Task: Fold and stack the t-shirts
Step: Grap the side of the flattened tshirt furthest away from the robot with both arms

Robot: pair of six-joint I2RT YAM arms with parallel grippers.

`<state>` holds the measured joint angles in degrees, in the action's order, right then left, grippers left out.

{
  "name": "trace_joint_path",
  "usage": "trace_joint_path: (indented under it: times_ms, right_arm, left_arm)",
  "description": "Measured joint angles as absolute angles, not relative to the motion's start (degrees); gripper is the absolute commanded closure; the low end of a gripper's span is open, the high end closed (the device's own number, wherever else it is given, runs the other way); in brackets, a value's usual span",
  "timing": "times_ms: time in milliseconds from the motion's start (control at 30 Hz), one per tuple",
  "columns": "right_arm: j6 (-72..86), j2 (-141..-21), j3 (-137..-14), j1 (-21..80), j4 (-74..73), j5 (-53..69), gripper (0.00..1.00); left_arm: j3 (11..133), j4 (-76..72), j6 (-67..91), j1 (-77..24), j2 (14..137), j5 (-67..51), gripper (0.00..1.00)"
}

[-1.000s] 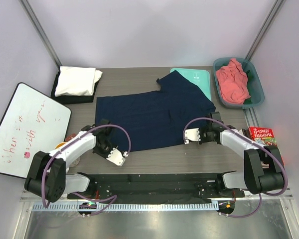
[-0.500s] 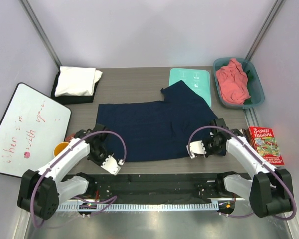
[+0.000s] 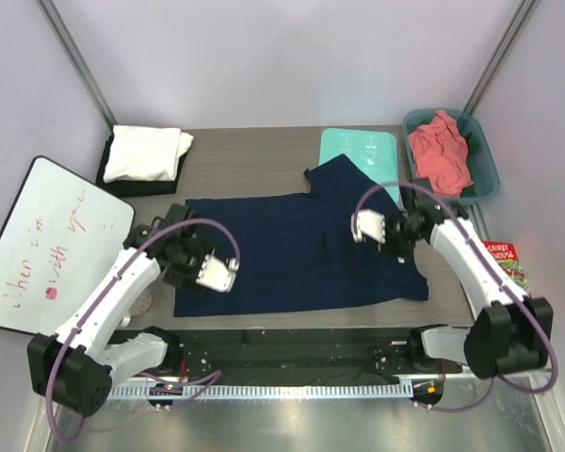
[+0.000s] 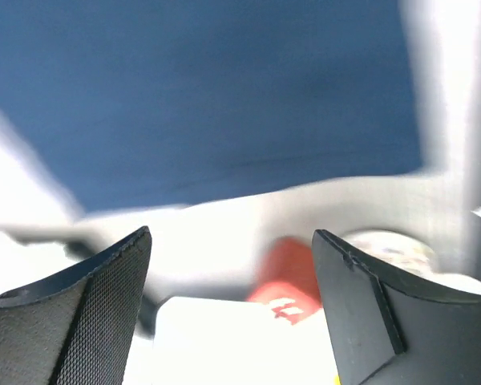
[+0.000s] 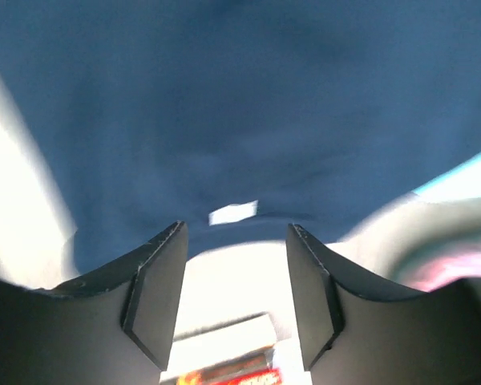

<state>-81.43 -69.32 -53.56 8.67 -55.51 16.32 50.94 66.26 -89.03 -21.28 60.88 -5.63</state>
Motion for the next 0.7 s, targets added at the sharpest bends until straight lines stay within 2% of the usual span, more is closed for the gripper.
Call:
trace_joint_path:
  times_ms: [133, 167, 267, 433, 533, 700]
  right_arm:
    - [-64.8, -80.1, -65.0, 7.5, -46.1, 19.7, 0.41]
    - [-61.2, -82.5, -66.8, 7.3, -43.8, 19.8, 0.41]
    - [-49.1, -93.3, -74.9, 6.6, -35.9, 19.4, 0.42]
    - [-32.5, -115.3, -96.8, 4.7, -29.5, 17.2, 0.43]
    - [-25.5, -126.5, -110.2, 3.4, -27.0, 16.2, 0.43]
    - [-20.2, -134.2, -120.0, 2.2, -26.5, 16.1, 0.43]
  left_arm:
    - [59.7, 53.7, -77.7, -19.6, 69.6, -4.5, 0.18]
    - [62.6, 50.7, -74.5, -18.8, 73.2, -4.0, 0.21]
    - [72.3, 45.1, -65.1, -15.2, 86.1, -3.4, 0.22]
    - [86.9, 39.7, -54.1, -8.3, 104.1, -2.8, 0.22]
    - [92.7, 39.4, -51.5, -5.0, 109.8, -2.8, 0.23]
    - [95.0, 39.6, -55.0, -2.9, 112.1, -4.2, 0.25]
